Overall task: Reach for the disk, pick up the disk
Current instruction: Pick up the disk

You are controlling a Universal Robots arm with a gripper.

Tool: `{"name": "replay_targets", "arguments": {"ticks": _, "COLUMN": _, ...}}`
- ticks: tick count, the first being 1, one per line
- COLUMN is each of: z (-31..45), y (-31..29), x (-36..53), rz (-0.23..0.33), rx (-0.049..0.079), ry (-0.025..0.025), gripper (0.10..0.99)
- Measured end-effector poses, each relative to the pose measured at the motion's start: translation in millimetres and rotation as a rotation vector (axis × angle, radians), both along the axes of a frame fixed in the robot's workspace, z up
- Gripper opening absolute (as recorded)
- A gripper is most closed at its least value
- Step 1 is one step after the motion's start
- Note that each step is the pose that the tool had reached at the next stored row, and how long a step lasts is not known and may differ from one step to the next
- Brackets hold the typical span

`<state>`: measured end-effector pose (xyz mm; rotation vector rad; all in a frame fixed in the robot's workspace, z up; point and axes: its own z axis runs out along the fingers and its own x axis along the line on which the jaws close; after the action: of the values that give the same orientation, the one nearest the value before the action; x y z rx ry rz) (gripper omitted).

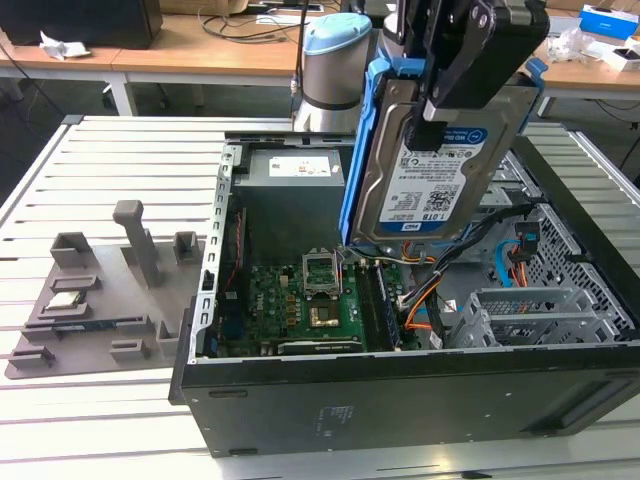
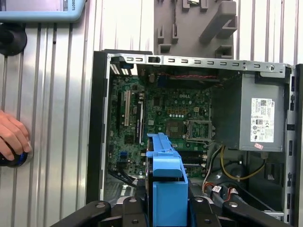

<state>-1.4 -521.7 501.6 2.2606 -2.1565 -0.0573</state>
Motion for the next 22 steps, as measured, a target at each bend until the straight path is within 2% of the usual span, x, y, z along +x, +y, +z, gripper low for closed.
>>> {"name": "replay_targets", "arguments": {"ticks": 7, "z": -0.1, "y": -9.6, "x": 0.0, "rz": 0.000, "rx": 0.000, "ry": 0.0000, "gripper": 0.369}}
{"name": "replay_targets", "arguments": {"ticks": 14, "z": -0.2, "y": -22.6, "x": 0.0, "rz": 0.000, "rx": 0.000, "ry": -0.0001, "gripper": 0.369}}
{"name": "replay_targets", "arguments": {"ticks": 18, "z": -0.5, "y": -35.9, "x": 0.0, "rz": 0.000, "rx": 0.000, "ry": 0.0000, "gripper": 0.369}}
{"name": "replay_targets", "arguments": {"ticks": 22, "z": -0.6, "y": -44.1, "x": 0.0, "rz": 0.000, "rx": 0.000, "ry": -0.0001, "gripper": 0.369}}
